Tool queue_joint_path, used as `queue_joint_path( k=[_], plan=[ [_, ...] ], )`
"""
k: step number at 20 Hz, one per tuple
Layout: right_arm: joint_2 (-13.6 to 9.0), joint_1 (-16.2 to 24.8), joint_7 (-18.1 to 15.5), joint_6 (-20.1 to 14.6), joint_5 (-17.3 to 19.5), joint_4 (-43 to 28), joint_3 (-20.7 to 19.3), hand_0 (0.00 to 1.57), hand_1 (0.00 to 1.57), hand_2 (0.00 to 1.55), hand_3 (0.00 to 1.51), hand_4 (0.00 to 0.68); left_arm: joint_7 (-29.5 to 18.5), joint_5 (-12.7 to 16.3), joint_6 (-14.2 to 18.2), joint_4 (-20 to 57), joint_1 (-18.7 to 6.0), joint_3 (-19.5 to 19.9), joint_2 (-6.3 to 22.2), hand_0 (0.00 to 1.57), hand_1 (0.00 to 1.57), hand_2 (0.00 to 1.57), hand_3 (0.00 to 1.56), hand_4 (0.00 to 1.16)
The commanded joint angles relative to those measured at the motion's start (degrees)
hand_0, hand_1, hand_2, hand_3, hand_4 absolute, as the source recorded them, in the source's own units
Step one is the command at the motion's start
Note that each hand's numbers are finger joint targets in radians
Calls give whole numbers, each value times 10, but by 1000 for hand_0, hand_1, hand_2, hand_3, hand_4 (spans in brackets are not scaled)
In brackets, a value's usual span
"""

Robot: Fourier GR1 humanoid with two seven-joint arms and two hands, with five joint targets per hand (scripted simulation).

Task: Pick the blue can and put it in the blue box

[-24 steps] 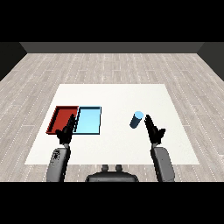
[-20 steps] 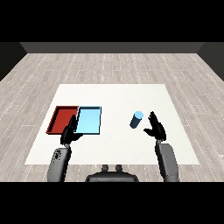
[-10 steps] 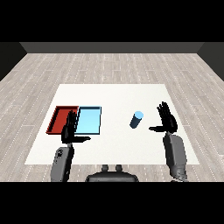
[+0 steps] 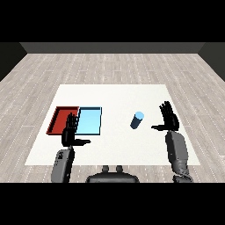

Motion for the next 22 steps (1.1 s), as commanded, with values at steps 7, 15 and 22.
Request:
queue_joint_path(
  k=[7,15,22],
  plan=[
    [16,18,2,4,-8,11,12,0,0,0,0,0,-31,-14,6,12,27,-10,-13,0,0,0,0,0],
    [-5,-49,10,15,-19,122,-3,0,0,0,0,0,-13,0,18,5,1,-17,-15,0,0,0,0,0],
    [32,-60,-28,-15,7,183,15,0,0,0,0,0,37,29,2,-38,-4,15,9,0,0,0,0,0]
  ],
)
